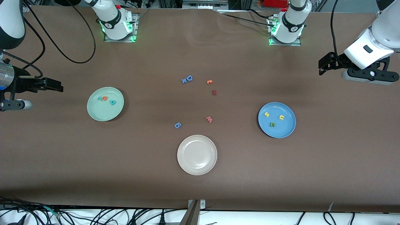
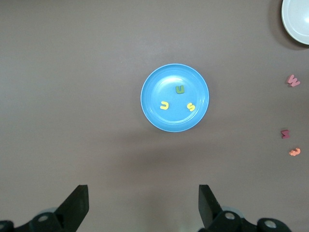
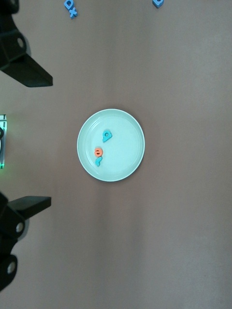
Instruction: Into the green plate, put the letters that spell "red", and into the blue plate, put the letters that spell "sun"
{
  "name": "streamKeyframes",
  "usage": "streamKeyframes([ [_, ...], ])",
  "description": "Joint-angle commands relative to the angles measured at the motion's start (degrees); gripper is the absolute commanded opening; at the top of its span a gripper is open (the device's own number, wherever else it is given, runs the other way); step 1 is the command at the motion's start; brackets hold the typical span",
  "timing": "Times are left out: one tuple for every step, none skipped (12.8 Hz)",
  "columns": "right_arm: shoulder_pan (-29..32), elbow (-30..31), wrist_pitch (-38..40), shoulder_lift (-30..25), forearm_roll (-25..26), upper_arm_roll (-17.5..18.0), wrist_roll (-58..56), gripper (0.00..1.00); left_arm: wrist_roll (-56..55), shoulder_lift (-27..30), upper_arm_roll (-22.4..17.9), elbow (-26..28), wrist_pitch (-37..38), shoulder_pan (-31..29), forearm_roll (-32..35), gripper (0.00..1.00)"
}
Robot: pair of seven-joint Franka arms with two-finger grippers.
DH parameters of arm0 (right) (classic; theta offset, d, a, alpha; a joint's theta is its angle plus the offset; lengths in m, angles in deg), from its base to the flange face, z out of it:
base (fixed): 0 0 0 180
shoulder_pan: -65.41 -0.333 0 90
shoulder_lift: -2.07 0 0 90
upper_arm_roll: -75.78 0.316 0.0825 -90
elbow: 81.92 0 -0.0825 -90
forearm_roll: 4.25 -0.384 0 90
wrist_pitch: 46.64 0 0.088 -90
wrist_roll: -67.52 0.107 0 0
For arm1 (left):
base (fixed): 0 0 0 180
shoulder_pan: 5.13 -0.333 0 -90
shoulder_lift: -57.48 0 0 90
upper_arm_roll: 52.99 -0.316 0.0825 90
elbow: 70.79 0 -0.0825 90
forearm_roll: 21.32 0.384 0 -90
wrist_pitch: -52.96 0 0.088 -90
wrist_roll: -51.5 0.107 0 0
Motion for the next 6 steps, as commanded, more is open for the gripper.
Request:
streamKeyframes([
  [0.93,1.45,-0.64,-1.22,0.02,0.96,0.40,1.00,1.11,1.80,-0.64,1.78,-0.72,0.67,-0.46,1.00],
  [0.93,1.45,-0.64,-1.22,0.02,0.96,0.40,1.00,1.02,1.54,-0.64,1.34,-0.72,0.58,-0.46,1.00],
  [0.93,1.45,-0.64,-1.22,0.02,0.96,0.40,1.00,0.85,1.19,-0.73,1.16,-0.55,0.58,-0.46,1.00],
  [0.93,1.45,-0.64,-1.14,0.02,0.96,0.31,1.00,0.84,1.19,-1.17,1.16,-0.55,1.02,-0.46,1.00],
  [0.93,1.45,-0.64,-1.22,0.02,0.96,0.39,1.00,1.02,1.01,-3.35,0.99,-0.63,2.15,-0.55,1.00],
  [1.02,1.45,-0.64,-1.14,0.02,0.96,0.40,1.00,1.11,0.57,-5.98,0.99,-0.72,3.47,-0.64,1.00],
])
